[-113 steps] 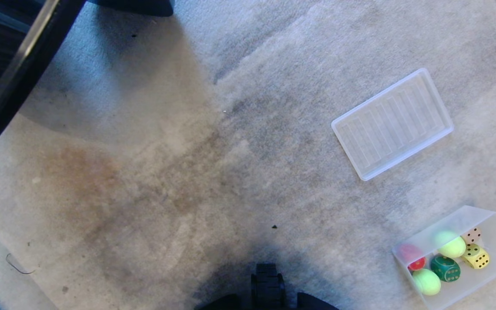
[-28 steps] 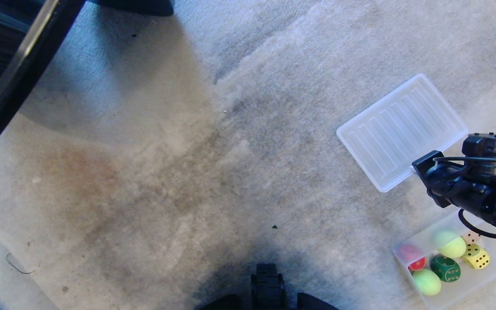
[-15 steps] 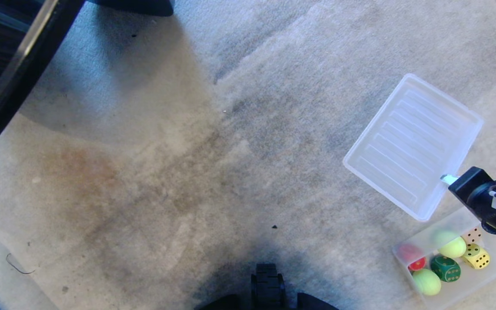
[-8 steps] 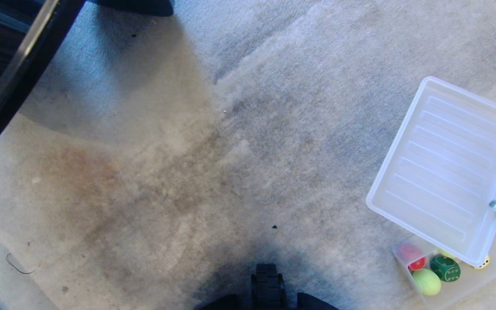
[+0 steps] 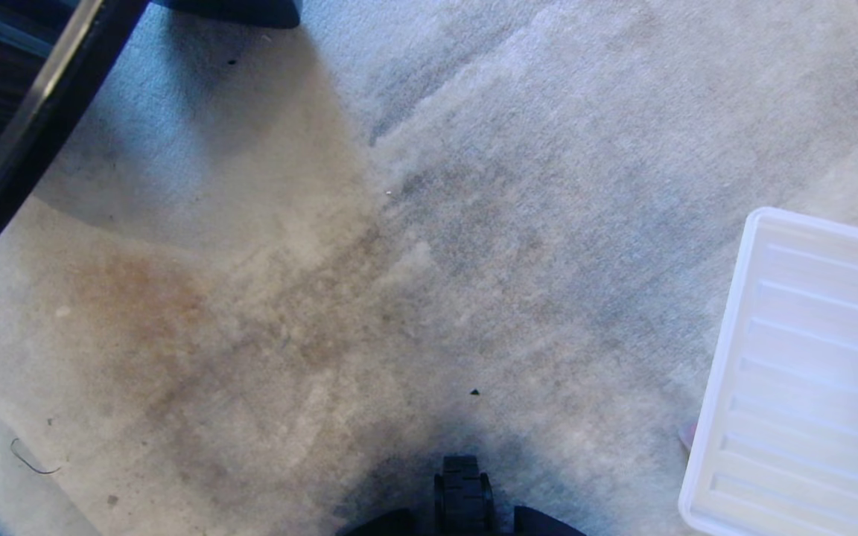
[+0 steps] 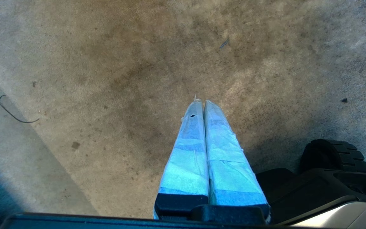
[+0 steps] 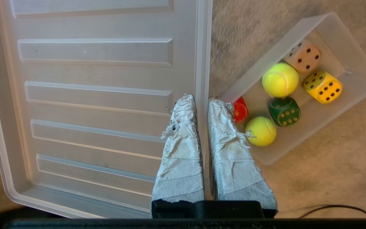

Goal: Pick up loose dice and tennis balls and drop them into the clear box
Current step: Close the lid

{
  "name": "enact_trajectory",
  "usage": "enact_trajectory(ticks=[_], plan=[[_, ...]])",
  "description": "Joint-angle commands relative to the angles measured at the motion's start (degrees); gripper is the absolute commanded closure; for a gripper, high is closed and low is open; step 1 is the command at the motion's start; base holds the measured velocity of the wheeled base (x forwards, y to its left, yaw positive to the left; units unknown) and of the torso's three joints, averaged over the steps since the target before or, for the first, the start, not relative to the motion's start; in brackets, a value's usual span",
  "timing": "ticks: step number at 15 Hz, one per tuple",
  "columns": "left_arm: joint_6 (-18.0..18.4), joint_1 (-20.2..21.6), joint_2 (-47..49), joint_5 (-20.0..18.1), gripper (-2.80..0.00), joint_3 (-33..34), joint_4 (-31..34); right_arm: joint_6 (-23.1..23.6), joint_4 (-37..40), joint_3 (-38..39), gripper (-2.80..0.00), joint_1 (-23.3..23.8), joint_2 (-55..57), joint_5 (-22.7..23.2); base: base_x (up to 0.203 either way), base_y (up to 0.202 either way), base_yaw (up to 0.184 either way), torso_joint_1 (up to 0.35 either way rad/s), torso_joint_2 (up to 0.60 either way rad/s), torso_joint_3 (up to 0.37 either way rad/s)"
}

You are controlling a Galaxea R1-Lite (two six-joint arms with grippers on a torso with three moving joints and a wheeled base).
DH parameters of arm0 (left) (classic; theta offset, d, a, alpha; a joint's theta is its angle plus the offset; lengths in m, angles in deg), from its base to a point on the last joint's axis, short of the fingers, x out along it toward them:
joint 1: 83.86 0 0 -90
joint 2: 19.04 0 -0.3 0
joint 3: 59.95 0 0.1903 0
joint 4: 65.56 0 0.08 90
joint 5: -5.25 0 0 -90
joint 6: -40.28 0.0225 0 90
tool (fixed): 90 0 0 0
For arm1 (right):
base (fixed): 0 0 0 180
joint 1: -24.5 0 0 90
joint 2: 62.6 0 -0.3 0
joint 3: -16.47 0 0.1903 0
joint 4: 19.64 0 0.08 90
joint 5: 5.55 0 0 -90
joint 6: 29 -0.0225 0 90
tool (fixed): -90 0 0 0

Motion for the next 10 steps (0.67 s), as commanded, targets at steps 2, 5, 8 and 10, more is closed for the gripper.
enact_trajectory(ticks=[2,5,8,10], plan=[[-0.1,0.0,0.0,0.1,0.00,0.0,0.0,5.3,5.7,2.8,0.00,0.7,-10.5,2.1,0.000,0.000,0.000,0.000,0.00,0.000],[-0.1,0.0,0.0,0.1,0.00,0.0,0.0,10.4,13.5,4.9,0.00,2.6,-14.6,3.1,0.000,0.000,0.000,0.000,0.00,0.000],[-0.1,0.0,0.0,0.1,0.00,0.0,0.0,13.6,14.4,6.4,0.00,3.4,-19.9,4.9,0.000,0.000,0.000,0.000,0.00,0.000],[-0.1,0.0,0.0,0.1,0.00,0.0,0.0,14.2,14.4,6.5,0.00,3.4,-23.8,5.3,0.000,0.000,0.000,0.000,0.00,0.000]])
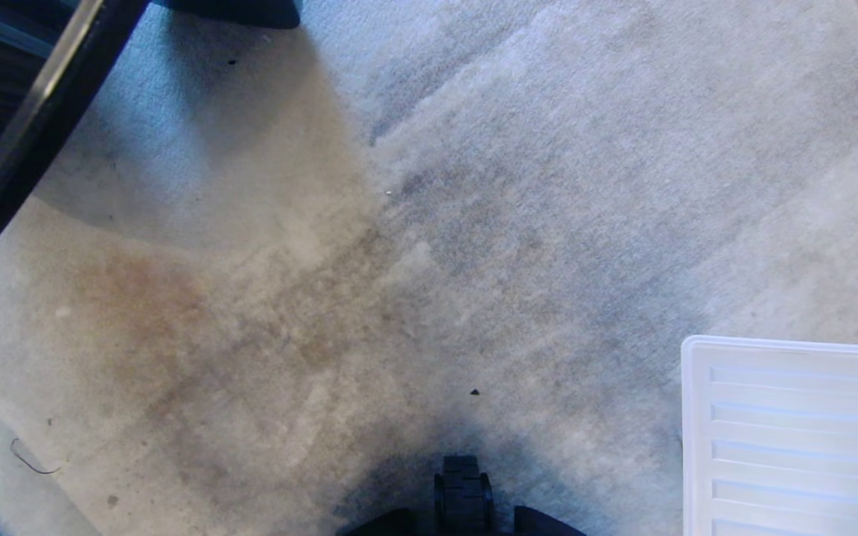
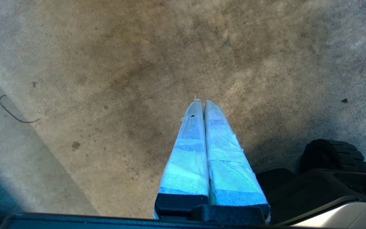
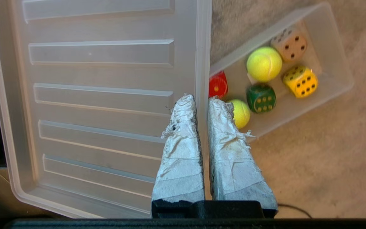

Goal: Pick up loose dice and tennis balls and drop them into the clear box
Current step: Close the lid

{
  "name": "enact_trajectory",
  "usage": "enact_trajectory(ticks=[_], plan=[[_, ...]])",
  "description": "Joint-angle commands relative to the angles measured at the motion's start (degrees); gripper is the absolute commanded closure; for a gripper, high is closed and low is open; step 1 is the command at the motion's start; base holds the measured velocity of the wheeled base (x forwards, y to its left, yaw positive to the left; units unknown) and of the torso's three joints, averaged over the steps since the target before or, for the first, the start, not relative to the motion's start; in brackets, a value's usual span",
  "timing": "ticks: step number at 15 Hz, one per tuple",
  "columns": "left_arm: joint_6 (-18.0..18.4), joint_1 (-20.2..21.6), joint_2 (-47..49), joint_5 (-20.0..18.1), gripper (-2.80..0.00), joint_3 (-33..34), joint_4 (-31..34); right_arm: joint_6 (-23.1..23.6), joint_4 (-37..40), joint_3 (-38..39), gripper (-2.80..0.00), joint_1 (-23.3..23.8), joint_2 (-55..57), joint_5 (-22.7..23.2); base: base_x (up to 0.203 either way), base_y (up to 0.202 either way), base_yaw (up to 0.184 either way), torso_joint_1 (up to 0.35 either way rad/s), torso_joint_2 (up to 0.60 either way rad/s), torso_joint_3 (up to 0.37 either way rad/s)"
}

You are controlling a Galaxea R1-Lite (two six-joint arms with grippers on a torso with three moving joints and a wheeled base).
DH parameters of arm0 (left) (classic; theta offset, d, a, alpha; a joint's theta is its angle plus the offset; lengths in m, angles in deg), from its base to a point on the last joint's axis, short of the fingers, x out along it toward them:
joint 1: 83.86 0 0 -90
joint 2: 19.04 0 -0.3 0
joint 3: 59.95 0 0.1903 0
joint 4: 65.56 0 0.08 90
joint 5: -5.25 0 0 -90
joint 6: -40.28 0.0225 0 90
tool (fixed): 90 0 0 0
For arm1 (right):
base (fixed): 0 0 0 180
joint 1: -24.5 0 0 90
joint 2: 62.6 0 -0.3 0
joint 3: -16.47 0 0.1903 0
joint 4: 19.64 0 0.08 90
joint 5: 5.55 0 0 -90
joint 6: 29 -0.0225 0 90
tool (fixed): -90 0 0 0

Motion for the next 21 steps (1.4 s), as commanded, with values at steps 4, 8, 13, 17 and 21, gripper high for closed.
enact_trajectory(ticks=[4,8,13,17,21], plan=[[-0.1,0.0,0.0,0.0,0.00,0.0,0.0,0.8,0.3,0.2,0.00,-0.1,-5.7,0.8,0.000,0.000,0.000,0.000,0.00,0.000],[-0.1,0.0,0.0,0.0,0.00,0.0,0.0,0.8,0.3,0.2,0.00,-0.1,-5.7,0.8,0.000,0.000,0.000,0.000,0.00,0.000],[0.0,0.0,0.0,0.0,0.00,0.0,0.0,0.4,0.2,0.3,0.00,-0.1,-5.7,0.7,0.000,0.000,0.000,0.000,0.00,0.000],[0.0,0.0,0.0,0.0,0.00,0.0,0.0,0.4,0.2,0.3,0.00,-0.1,-5.7,0.7,0.000,0.000,0.000,0.000,0.00,0.000],[0.0,0.0,0.0,0.0,0.00,0.0,0.0,0.4,0.2,0.3,0.00,-0.1,-5.7,0.7,0.000,0.000,0.000,0.000,0.00,0.000]])
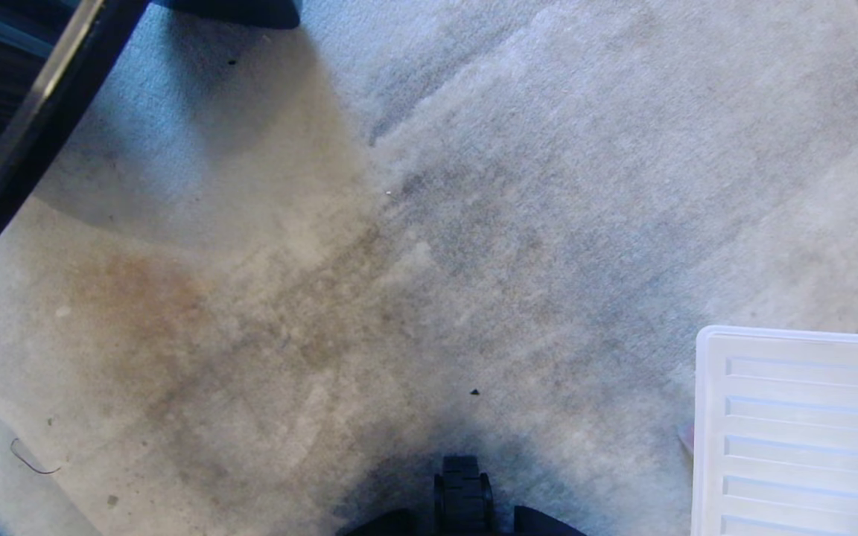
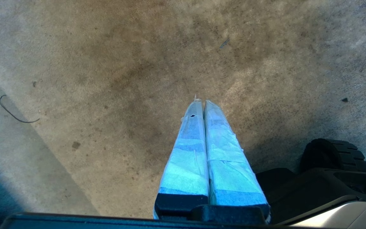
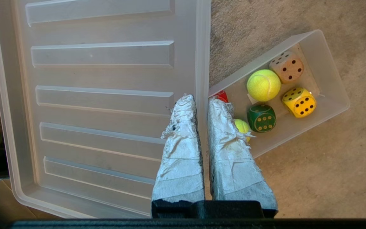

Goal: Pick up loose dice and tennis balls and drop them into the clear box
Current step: Close the lid

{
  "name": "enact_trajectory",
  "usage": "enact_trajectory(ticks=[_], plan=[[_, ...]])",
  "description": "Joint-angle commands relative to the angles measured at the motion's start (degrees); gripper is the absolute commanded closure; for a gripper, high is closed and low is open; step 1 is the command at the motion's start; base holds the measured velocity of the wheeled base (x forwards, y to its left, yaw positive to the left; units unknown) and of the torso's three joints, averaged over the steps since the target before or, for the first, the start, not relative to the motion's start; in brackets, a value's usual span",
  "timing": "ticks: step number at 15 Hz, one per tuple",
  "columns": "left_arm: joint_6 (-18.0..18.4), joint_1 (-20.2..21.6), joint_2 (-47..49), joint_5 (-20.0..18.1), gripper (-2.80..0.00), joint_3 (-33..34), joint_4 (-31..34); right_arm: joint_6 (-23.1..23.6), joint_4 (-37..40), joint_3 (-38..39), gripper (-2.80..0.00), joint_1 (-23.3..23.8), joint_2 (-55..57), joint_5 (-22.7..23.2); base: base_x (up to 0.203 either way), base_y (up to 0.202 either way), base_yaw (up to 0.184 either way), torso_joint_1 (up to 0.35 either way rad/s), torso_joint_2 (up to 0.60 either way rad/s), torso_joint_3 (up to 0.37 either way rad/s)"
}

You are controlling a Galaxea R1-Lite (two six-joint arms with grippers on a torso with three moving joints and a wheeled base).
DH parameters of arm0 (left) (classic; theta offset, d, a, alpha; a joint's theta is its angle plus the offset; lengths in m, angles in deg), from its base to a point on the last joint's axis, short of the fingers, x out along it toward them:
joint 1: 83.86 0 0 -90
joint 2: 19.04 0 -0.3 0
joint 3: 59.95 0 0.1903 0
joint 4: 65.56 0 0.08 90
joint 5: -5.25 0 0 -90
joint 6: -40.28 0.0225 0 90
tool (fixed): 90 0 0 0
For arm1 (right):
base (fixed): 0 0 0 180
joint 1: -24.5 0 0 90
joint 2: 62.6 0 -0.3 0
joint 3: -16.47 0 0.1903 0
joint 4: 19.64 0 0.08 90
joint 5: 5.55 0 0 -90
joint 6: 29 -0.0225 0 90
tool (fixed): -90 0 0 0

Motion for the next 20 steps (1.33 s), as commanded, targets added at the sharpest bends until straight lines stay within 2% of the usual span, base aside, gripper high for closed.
enact_trajectory(ticks=[1,7,20], plan=[[-0.1,0.0,0.0,0.0,0.00,0.0,0.1,0.0,0.0,0.0,0.00,0.0,0.1,0.0,0.000,0.000,0.000,0.000,0.00,0.000],[-0.2,0.0,0.0,0.3,0.00,0.0,0.0,0.0,0.0,0.0,0.00,0.0,0.1,0.0,0.000,0.000,0.000,0.001,0.00,0.034],[-0.4,0.0,0.0,0.3,0.00,0.0,0.0,0.0,0.0,0.0,0.00,0.0,0.1,0.0,0.000,0.000,0.000,0.001,0.00,0.196]])
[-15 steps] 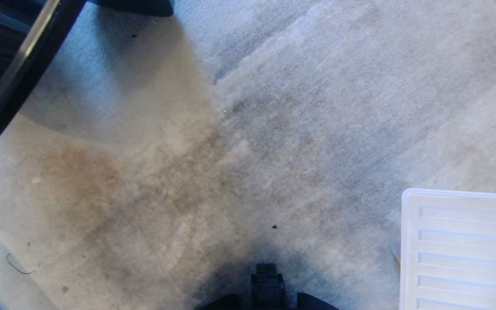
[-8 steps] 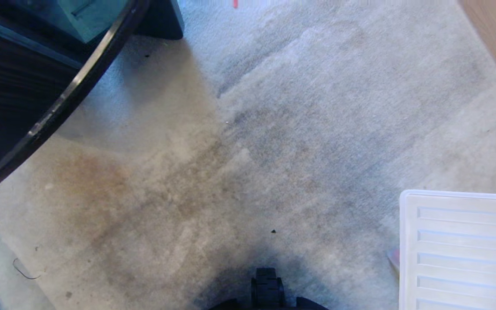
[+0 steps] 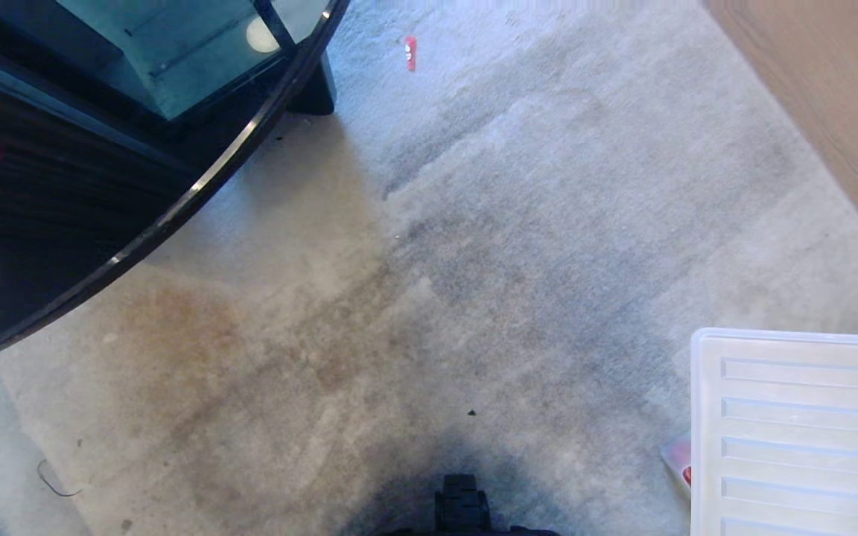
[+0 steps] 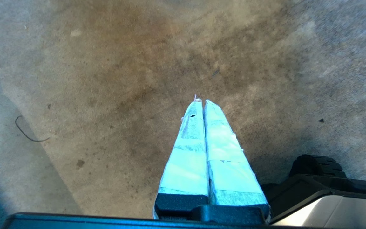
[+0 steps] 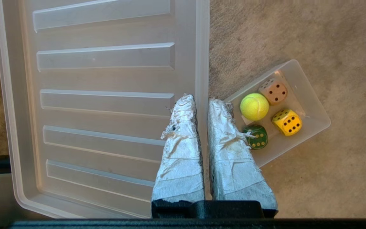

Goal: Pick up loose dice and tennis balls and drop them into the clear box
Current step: Close the lid

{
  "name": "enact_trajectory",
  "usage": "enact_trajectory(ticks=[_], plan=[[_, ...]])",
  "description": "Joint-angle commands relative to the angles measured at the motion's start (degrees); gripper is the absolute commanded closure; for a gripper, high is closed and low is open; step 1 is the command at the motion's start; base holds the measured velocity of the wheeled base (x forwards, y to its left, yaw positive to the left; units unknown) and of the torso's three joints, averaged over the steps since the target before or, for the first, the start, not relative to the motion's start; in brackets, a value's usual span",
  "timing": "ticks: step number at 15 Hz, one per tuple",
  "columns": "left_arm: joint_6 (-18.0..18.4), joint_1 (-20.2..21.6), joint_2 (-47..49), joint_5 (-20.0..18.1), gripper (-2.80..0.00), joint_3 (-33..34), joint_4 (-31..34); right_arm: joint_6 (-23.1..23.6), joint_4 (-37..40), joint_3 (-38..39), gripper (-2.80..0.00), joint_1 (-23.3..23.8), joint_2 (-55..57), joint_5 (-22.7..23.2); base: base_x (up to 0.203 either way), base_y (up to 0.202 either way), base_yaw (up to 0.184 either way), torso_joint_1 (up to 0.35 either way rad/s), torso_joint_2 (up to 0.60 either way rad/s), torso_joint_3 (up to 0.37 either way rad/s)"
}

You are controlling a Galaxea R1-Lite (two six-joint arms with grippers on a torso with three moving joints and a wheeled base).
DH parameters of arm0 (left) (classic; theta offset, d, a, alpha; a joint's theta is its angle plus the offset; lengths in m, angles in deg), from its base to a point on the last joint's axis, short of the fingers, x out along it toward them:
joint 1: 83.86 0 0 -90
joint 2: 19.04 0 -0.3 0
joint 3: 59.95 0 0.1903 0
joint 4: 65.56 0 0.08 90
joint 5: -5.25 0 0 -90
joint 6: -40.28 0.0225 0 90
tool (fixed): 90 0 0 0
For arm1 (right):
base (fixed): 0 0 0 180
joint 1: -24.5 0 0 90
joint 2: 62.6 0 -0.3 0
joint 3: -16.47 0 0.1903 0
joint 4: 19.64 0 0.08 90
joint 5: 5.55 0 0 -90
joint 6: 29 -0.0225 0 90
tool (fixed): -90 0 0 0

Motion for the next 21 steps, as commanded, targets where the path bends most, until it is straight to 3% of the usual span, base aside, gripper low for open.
enact_trajectory(ticks=[1,9,21], plan=[[-0.1,0.0,0.0,0.0,0.00,0.0,0.0,0.0,0.0,0.0,0.00,0.0,0.1,0.0,0.000,0.000,0.000,0.002,0.00,0.206],[-0.1,0.0,0.0,0.0,0.00,0.0,0.0,0.0,0.0,0.0,0.00,0.0,0.1,0.0,0.000,0.000,0.000,0.003,0.00,0.187],[-0.1,0.0,0.0,-0.1,0.00,0.0,0.1,0.0,0.0,0.0,0.00,0.0,0.1,0.0,0.000,0.000,0.000,0.000,0.00,0.007]])
